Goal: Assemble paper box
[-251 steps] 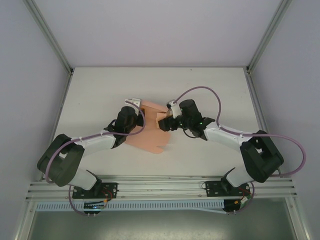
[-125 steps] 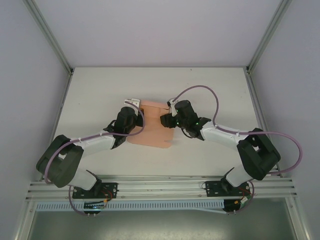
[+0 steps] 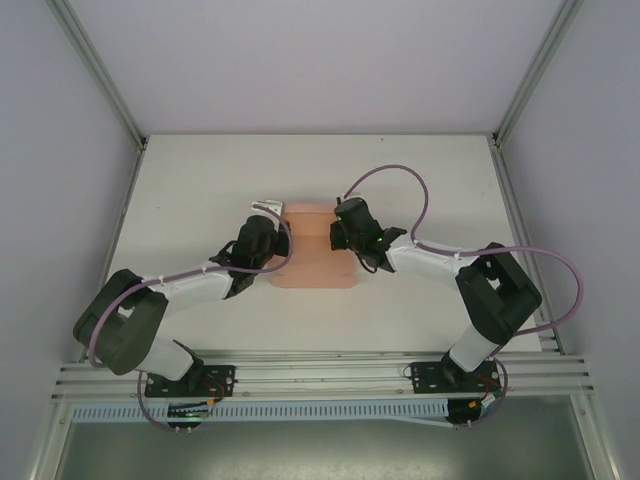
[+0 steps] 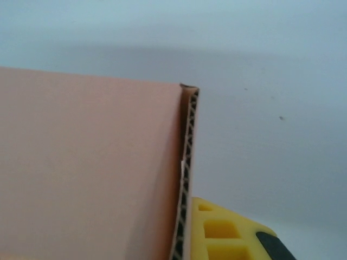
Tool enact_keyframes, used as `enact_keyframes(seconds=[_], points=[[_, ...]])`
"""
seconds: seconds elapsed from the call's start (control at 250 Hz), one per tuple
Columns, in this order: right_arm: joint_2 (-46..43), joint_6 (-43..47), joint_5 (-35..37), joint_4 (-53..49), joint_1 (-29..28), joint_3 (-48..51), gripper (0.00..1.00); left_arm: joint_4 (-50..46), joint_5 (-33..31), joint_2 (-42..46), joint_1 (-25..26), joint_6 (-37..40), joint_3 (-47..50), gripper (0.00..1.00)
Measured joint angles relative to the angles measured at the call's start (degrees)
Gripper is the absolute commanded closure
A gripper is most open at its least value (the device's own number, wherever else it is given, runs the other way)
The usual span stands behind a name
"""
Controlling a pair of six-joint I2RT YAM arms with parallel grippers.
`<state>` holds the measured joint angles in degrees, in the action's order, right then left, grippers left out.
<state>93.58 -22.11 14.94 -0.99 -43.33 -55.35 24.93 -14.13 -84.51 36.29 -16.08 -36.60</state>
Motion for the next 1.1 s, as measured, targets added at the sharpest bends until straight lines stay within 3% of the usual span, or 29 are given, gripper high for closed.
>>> enact_keyframes(seconds=[0.48,0.839,1.099], points=[[10.01,-7.28,19.12,-19.93,-3.19,-16.37,1.00,-5.95,-4.52,-4.33,1.77,-5.33,-6.51,1.00],[17.35,-9.66,29.05,-28.33,-5.09,-25.11,0.96,-8.07,-4.37,-4.70,1.77,-7.23,-7.58,1.00],[18.67,-11.28,32.89,-27.74,-6.71,-24.22,0.97,-9.57,-3.91,-4.70,1.77,-8.00,-7.61,1.00]])
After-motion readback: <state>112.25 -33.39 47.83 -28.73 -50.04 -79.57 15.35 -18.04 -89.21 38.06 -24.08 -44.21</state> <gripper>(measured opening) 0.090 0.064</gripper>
